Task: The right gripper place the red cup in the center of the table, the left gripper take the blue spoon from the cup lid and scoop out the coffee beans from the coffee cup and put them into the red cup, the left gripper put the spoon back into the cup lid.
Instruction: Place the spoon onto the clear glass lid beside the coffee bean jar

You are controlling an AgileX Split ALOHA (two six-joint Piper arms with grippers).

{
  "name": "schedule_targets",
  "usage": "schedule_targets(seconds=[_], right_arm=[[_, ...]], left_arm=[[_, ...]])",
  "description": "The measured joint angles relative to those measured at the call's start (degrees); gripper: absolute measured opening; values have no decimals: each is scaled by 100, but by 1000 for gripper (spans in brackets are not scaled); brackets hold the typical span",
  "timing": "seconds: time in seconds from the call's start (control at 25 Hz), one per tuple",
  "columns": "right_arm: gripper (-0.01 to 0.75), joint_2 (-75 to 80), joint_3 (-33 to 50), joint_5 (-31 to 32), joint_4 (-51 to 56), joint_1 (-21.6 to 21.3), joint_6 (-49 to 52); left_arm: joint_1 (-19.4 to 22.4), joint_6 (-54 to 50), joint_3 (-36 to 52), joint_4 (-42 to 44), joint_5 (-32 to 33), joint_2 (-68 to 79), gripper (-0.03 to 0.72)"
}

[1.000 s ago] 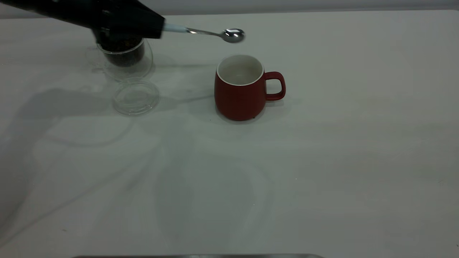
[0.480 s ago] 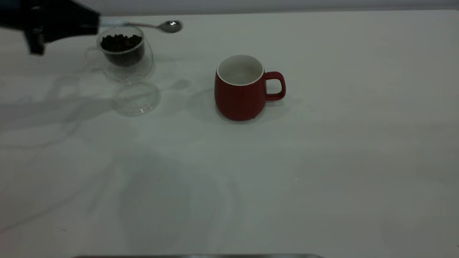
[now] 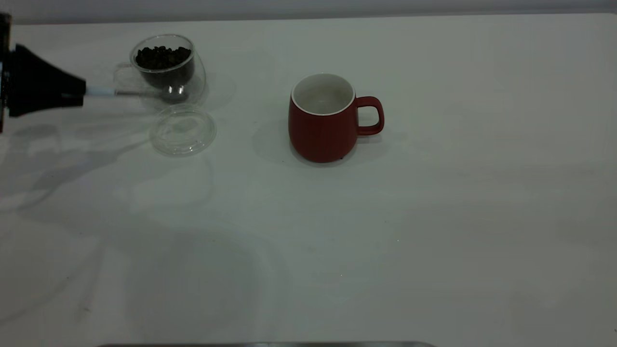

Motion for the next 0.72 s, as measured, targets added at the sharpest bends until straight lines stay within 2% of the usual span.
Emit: schedule_targets(seconds=[0.28,0.72], right_arm=[[568,0,0,0,0,0,0],[568,0,0,0,0,0,0]], left_arm=[[-6,1,11,132,-521,0,126],[-213,31,11,134,-639,0,126]])
